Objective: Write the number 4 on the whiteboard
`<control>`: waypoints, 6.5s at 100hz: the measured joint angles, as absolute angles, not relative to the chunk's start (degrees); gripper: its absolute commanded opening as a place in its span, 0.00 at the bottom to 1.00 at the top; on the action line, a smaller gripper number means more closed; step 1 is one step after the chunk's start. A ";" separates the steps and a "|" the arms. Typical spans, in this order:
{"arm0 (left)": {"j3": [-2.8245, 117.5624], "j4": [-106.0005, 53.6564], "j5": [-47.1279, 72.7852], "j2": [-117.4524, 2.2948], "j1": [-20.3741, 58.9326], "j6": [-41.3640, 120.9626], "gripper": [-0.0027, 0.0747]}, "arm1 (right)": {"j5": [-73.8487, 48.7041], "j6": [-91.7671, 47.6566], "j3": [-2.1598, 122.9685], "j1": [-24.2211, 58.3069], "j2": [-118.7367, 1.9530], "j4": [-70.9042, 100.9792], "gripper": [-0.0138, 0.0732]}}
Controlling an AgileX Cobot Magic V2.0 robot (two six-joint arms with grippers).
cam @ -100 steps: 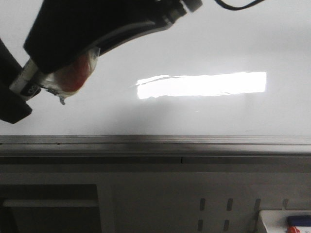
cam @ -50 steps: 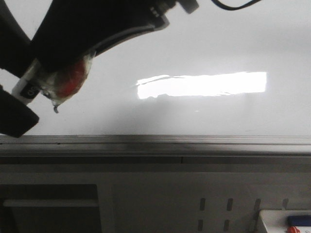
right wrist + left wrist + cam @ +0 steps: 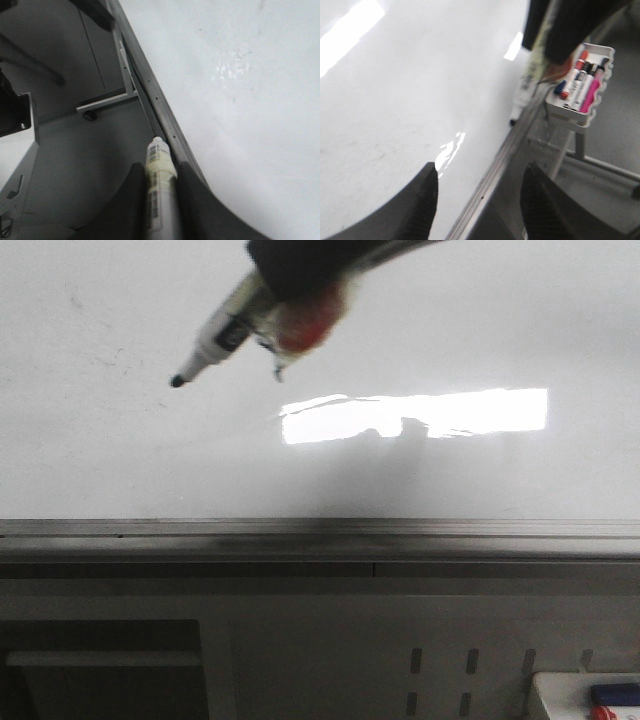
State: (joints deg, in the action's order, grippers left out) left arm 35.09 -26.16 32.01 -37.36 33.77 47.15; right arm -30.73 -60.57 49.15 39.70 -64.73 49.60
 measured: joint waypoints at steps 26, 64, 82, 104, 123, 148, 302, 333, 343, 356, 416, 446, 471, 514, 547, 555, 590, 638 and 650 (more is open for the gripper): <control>24.00 -32.18 24.48 -27.14 24.81 40.13 0.11 | -20.71 -60.57 39.27 38.13 -55.23 49.39 0.09; 22.31 -37.76 23.57 -26.18 23.81 39.65 0.01 | -3.33 -60.49 37.55 38.05 -56.88 49.87 0.08; 22.31 -38.24 23.47 -26.18 23.81 39.65 0.01 | -1.52 -60.49 38.35 38.05 -60.16 50.01 0.08; 22.23 -39.84 23.47 -26.18 23.81 39.65 0.01 | 1.48 -60.49 40.05 38.05 -62.78 50.05 0.08; 22.23 -40.07 23.47 -26.18 23.81 39.65 0.01 | 1.81 -60.49 40.13 38.05 -65.65 50.14 0.08; 22.23 -40.07 23.47 -26.18 23.81 39.65 0.01 | 2.09 -60.49 40.72 38.05 -67.95 50.14 0.08; 22.23 -40.68 23.47 -26.18 23.81 39.65 0.01 | -7.16 -60.22 32.80 27.51 -59.15 55.88 0.09; 22.23 -40.68 23.38 -26.18 23.81 39.65 0.01 | -14.67 -60.22 40.82 28.00 -57.26 55.47 0.09; 22.23 -40.68 23.35 -26.18 23.81 39.65 0.01 | -14.92 -60.22 44.90 29.91 -57.04 54.98 0.09; 22.23 -40.68 23.35 -26.18 23.81 39.65 0.01 | -14.80 -60.22 47.01 30.68 -59.58 54.87 0.09; 22.23 -40.68 23.25 -26.18 23.81 39.65 0.01 | -12.51 -60.22 46.59 30.68 -68.75 54.42 0.09; 22.23 -40.68 23.25 -26.18 23.81 39.65 0.01 | -12.14 -60.22 46.25 30.68 -68.75 54.42 0.09; 22.23 -41.14 23.25 -26.18 23.81 39.65 0.01 | -16.52 -56.65 40.66 30.93 -68.39 55.71 0.09; 22.23 -42.19 23.25 -26.18 23.81 39.65 0.01 | -19.59 -54.80 34.83 31.32 -67.28 58.63 0.09; 24.41 -42.45 24.77 -26.18 23.81 39.92 0.08 | -30.14 -54.59 52.33 35.15 -60.67 55.45 0.09; 27.20 -41.77 26.82 -26.18 23.81 42.39 0.23 | -32.64 -54.59 56.11 37.56 -59.62 54.81 0.09; 44.02 -41.01 51.04 -35.16 23.81 56.90 0.56 | -36.29 -56.97 57.39 47.08 -63.32 40.74 0.09; 47.54 -47.69 60.21 -48.85 31.80 65.18 0.38 | -32.96 -60.00 57.39 58.17 -65.75 39.13 0.08; 47.54 -47.73 60.21 -49.60 31.86 65.18 0.28 | -32.96 -60.00 57.39 58.81 -65.75 39.02 0.08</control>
